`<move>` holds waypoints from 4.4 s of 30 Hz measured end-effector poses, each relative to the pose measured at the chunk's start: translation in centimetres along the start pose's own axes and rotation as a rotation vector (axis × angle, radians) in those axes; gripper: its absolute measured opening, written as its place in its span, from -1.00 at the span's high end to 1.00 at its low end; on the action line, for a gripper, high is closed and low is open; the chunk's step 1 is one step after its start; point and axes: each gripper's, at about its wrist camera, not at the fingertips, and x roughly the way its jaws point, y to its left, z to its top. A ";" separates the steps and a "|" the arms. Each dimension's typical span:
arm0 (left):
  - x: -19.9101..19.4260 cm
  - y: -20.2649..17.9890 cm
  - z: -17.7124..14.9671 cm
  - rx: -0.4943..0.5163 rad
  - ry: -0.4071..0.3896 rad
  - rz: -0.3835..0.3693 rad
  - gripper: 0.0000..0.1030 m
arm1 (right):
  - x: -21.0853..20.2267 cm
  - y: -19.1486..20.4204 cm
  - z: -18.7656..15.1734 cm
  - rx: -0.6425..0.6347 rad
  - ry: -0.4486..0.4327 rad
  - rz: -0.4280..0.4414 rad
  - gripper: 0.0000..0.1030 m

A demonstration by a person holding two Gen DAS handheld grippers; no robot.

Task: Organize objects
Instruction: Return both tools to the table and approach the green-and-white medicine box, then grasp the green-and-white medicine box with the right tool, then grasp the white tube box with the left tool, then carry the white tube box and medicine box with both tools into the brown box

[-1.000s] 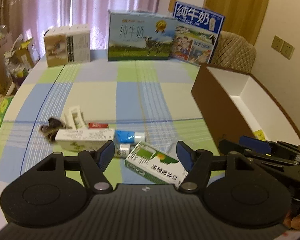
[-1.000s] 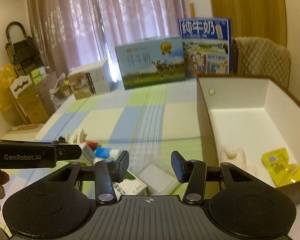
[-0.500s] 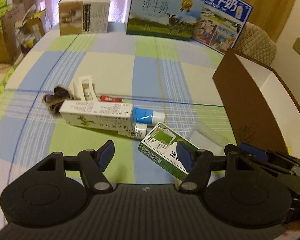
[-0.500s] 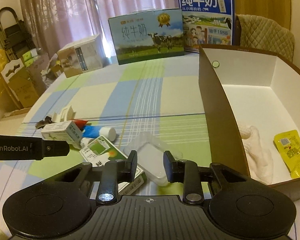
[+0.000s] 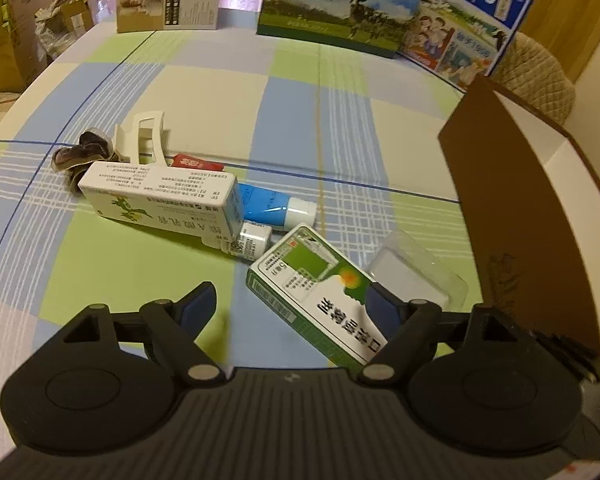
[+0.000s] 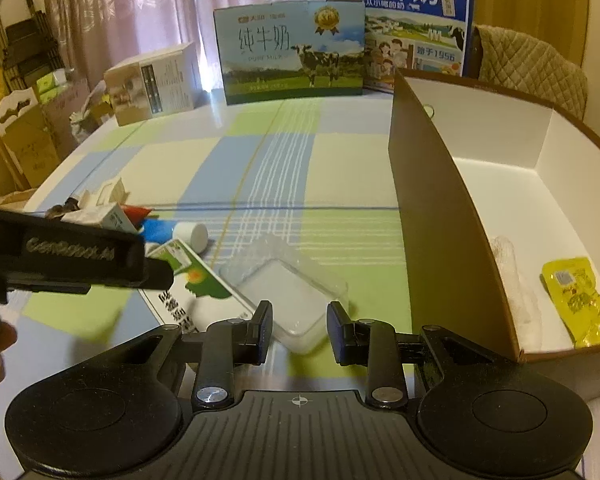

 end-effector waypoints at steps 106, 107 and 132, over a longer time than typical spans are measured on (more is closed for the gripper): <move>2.8 9.6 5.0 -0.128 -0.003 0.251 -0.67 | 1.0 1.4 2.4 -0.031 -0.036 0.195 0.00; 3.2 9.2 4.9 -0.095 0.004 0.275 -0.61 | 1.0 1.4 2.4 -0.031 -0.033 0.194 0.00; 2.3 10.2 2.4 0.086 0.029 0.286 0.57 | 1.4 1.4 2.1 -0.040 -0.020 0.212 0.00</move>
